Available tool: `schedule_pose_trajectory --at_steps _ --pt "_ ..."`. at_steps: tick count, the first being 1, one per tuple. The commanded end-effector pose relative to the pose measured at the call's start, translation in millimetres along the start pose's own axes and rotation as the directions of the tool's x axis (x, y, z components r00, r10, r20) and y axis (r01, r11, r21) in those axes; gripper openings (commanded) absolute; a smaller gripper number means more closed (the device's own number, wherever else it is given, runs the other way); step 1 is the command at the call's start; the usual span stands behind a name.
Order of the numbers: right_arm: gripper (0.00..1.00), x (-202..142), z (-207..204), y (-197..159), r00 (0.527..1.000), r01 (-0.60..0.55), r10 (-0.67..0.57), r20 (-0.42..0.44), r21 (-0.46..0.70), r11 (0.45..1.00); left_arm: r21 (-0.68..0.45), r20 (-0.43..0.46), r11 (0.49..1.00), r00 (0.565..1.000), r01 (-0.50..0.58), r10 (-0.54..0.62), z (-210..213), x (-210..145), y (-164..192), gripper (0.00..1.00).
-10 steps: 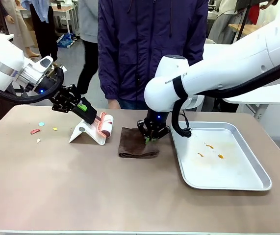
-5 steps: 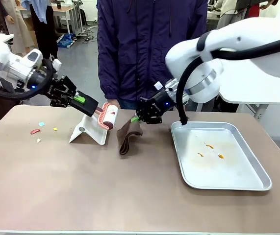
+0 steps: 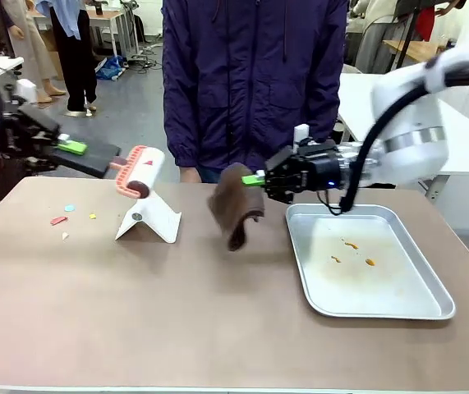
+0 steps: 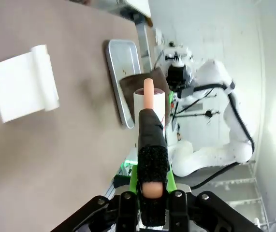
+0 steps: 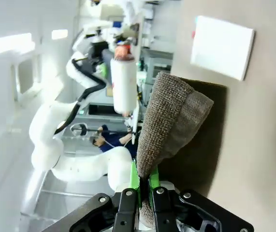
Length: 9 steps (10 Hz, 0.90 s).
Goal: Clean the surface of the table.
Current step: Hold the Lint Roller with your left hand and the towel with your right hand.
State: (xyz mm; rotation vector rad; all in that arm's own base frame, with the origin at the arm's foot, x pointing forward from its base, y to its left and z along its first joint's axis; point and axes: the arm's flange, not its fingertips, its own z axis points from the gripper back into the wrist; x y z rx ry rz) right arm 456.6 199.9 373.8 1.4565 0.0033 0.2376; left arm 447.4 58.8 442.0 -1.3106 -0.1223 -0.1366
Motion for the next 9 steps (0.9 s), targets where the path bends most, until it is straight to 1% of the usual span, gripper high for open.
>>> schedule_pose_trajectory --at_steps 1,2,3,4,5,6,7,8,9 --pt "0.0 -51 43 23 0.993 -0.052 0.052 0.109 -0.003 0.999 -0.04 0.01 0.999 1.0 -0.007 0.007 38 -36 4 0.09" --pt "0.0 -76 79 32 0.978 -0.051 0.052 0.2 -0.01 0.999 -0.047 0.031 0.998 0.999 -0.039 0.04 68 -55 9 0.09" --pt "0.0 -98 113 37 0.967 -0.041 0.043 0.252 -0.014 0.999 -0.087 -0.043 0.996 0.999 0.004 -0.007 97 -71 18 0.09" --pt "0.0 -116 148 39 0.952 -0.038 0.034 0.305 0.006 0.999 -0.101 -0.073 0.994 0.996 0.037 -0.045 125 -86 29 0.09" --pt "0.0 -128 177 38 0.935 -0.017 0.009 0.355 0.02 1.0 -0.097 -0.064 0.995 0.997 0.029 -0.035 150 -98 40 0.09" --pt "0.0 -135 202 36 0.928 0.009 -0.016 0.373 0.02 1.0 -0.106 -0.033 0.994 0.999 0.021 -0.024 172 -109 52 0.09" --pt "0.0 -143 227 30 0.914 0.008 -0.016 0.406 0.023 1.0 -0.113 0.015 0.993 0.999 -0.027 0.029 196 -120 69 0.09" --pt "0.0 -149 244 23 0.903 0.009 -0.017 0.43 0.02 1.0 -0.126 0.042 0.99 0.996 -0.068 0.074 213 -129 86 0.09" --pt "0.0 -153 251 19 0.891 0.011 -0.016 0.454 0.013 1.0 -0.159 0.091 0.985 0.992 -0.075 0.09 226 -140 100 0.09"
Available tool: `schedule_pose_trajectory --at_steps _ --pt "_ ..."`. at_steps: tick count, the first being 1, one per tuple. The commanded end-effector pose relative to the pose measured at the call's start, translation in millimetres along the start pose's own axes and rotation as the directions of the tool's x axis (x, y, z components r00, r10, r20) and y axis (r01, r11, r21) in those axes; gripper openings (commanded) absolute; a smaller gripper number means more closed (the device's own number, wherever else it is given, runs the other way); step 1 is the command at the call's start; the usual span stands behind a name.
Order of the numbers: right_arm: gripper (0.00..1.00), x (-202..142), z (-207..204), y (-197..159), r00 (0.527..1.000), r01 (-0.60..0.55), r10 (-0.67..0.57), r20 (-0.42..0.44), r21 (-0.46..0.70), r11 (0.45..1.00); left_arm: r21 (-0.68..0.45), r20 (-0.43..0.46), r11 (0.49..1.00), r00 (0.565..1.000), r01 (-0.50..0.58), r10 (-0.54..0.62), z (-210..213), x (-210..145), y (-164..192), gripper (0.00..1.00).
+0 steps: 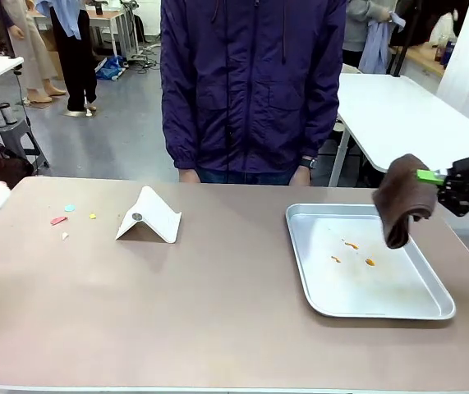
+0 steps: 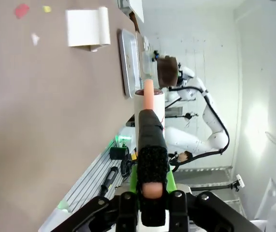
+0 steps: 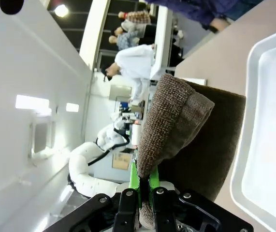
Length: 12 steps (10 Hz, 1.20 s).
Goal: Clean the surface of the table.
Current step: Hold the Lint Roller with your left hand and the towel with your right hand.
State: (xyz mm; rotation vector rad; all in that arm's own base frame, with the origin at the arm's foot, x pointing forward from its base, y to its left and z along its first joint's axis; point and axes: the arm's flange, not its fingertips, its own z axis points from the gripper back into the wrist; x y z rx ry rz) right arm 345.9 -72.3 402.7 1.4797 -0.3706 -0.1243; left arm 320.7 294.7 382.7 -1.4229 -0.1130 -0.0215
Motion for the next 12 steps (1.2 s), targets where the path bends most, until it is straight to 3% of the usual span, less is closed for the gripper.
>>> schedule_pose_trajectory --at_steps 1,3,4,12 --pt "0.0 -5 0 -3 1.0 -0.005 0.004 0.006 0.008 1.0 -0.084 0.078 0.996 0.997 0.015 -0.009 20 -5 14 0.09" --pt "0.0 -3 -5 -7 0.998 -0.047 0.047 0.049 0.005 0.999 -0.128 0.136 0.991 0.99 0.048 -0.03 24 -7 20 0.09" --pt "0.0 1 6 -5 1.0 0.005 -0.005 0.017 -0.002 1.0 -0.054 0.078 0.998 0.997 -0.015 0.019 22 -12 26 0.09" --pt "0.0 1 6 -5 1.0 0.005 -0.005 0.017 -0.002 1.0 -0.054 0.078 0.998 0.997 -0.015 0.019 22 -12 26 0.09"
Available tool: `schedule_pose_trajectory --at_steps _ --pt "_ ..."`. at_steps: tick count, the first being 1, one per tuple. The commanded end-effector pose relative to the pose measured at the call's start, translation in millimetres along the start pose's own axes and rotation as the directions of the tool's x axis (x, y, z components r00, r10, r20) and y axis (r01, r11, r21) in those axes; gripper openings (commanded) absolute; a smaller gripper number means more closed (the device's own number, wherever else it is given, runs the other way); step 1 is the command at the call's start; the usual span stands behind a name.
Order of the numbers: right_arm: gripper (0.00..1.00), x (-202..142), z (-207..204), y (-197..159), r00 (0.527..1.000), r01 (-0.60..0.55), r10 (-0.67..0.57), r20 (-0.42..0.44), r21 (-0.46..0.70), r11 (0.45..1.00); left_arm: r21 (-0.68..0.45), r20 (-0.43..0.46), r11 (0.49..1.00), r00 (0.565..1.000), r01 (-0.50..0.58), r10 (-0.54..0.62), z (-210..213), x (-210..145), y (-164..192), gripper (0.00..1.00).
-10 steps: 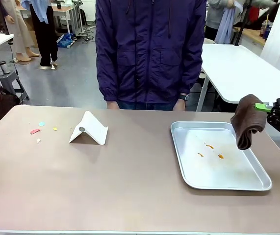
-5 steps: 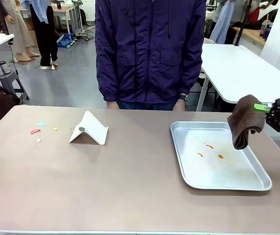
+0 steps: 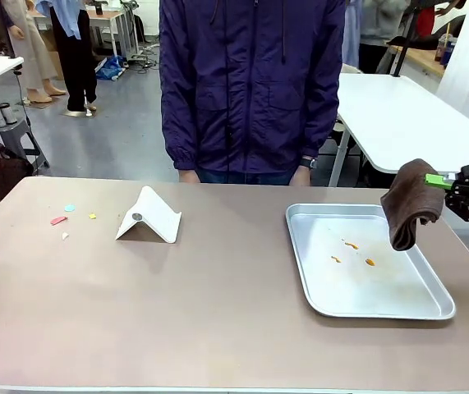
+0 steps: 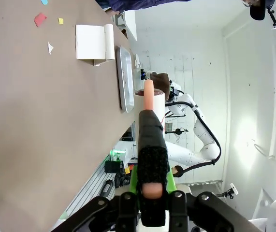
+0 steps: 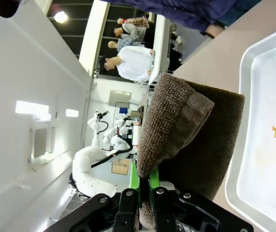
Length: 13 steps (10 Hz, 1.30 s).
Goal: Clean the surface of the table.
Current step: Hold the Lint Roller with your left hand and the towel with your right hand, then if a person points to the right, clean the right side of the table with your right hand, and if they point to the left, clean the left side with your left hand.
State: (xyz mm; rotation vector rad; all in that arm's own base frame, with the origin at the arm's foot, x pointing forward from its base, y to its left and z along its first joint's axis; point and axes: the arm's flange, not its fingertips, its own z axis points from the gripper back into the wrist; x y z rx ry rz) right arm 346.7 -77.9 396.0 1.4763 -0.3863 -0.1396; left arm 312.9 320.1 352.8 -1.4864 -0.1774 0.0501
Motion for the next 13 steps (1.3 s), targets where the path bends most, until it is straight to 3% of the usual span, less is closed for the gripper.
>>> schedule_pose_trajectory --at_steps 1,13 --pt "0.0 -0.6 1.5 2.0 1.0 0.005 -0.005 -0.002 0.001 1.0 0.008 -0.01 1.0 1.0 -0.003 0.003 0.5 -2.6 -6.1 0.09" --pt "0.0 -0.6 1.5 2.0 1.0 0.005 -0.005 -0.002 0.001 1.0 0.008 -0.01 1.0 1.0 -0.003 0.003 0.5 -2.6 -6.1 0.09"
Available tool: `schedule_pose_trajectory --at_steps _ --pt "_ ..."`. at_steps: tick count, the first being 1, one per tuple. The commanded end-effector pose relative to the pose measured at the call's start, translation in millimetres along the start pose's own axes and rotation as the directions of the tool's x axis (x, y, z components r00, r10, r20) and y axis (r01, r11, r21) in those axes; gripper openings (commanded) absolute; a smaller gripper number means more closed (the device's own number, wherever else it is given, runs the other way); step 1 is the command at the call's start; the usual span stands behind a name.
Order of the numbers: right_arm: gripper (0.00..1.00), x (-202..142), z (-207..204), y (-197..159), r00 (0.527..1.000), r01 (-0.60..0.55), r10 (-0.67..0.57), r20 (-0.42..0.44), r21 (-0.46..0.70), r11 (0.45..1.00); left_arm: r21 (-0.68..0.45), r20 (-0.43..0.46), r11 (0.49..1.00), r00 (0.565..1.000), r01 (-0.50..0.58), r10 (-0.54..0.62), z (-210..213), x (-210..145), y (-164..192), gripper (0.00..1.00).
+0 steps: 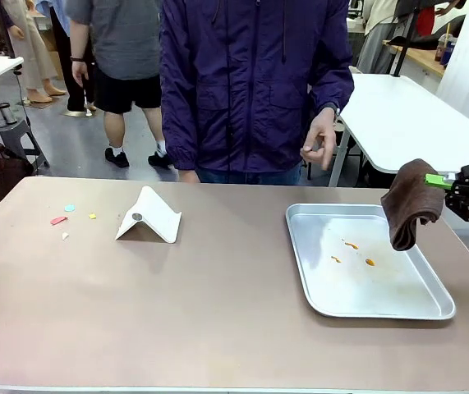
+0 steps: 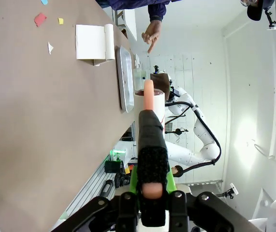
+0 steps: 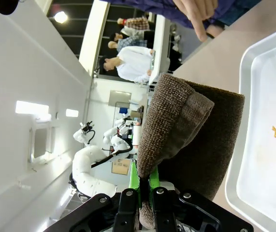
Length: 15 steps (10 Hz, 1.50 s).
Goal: Clean the surface of the table.
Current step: If a person points to the right, clean the right side of the table with your right hand, and if they point to the left, clean the left side with your left hand.
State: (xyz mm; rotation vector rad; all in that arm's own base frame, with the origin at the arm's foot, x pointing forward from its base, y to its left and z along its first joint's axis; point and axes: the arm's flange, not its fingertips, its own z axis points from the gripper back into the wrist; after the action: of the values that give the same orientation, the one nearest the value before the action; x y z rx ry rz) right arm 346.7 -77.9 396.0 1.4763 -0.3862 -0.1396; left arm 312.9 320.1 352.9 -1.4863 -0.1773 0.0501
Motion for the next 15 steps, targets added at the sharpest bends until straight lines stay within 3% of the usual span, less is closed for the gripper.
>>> schedule_pose_trajectory --at_steps 1,10,11,12,14,15 --pt "0.0 -1 1 2 1.0 0.005 -0.005 -0.002 0.001 1.0 0.008 -0.01 1.0 1.0 -0.003 0.003 1 -3 -6 0.09" --pt "0.0 -1 1 2 1.0 0.005 -0.005 -0.002 0.001 1.0 0.008 -0.01 1.0 1.0 -0.003 0.003 1 -3 -6 0.09" --pt "0.08 0 0 0 1.0 0.0 0.0 0.0 0.0 1.0 0.008 -0.01 1.0 1.0 -0.003 0.003 1 -3 -6 0.09" --pt "0.08 1 -16 8 0.994 -0.11 0.101 -0.048 -0.254 0.961 0.008 -0.01 1.0 1.0 -0.003 0.003 1 -3 -6 0.09" --pt "0.08 5 -35 23 0.955 -0.286 0.219 -0.199 -0.431 0.856 0.008 -0.01 1.0 1.0 -0.003 0.003 1 -3 -6 0.09" --pt "0.08 8 -43 27 0.928 -0.366 0.257 -0.269 -0.527 0.767 0.008 -0.01 1.0 1.0 -0.003 0.003 1 -3 -6 0.09"
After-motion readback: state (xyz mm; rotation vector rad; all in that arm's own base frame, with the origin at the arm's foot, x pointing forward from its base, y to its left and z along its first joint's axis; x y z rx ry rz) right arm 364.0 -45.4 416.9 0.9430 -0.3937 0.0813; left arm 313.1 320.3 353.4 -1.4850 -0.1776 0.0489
